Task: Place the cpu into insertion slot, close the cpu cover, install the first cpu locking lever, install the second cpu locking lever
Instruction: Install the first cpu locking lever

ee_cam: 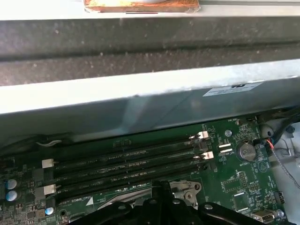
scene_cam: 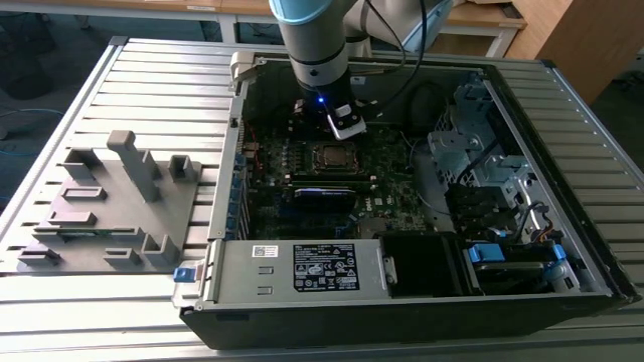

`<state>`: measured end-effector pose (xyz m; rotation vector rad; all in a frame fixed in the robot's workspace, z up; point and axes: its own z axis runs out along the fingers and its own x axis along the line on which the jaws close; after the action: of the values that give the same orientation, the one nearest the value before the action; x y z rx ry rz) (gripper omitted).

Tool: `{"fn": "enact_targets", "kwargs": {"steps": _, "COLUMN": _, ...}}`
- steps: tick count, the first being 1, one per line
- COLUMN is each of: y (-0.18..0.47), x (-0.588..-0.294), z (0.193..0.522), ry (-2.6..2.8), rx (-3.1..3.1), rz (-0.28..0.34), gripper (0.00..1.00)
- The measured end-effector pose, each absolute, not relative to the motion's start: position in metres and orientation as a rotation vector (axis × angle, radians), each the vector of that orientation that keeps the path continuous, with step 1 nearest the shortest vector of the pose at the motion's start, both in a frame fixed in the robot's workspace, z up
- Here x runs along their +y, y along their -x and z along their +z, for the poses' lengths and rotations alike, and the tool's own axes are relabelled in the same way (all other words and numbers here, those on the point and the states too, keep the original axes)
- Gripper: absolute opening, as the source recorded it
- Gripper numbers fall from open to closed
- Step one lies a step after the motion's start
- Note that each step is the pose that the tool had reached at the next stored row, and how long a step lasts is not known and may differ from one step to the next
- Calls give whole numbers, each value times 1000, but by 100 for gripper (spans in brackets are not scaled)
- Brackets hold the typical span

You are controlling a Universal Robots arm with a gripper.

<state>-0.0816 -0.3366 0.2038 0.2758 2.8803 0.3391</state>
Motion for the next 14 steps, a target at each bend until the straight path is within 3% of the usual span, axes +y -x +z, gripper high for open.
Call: {"fn": "enact_targets", "kwargs": {"steps": 14, "y": 77, "x": -336, "z": 204, "ry": -309, "rx": 2878, "rz": 163, "gripper": 10}}
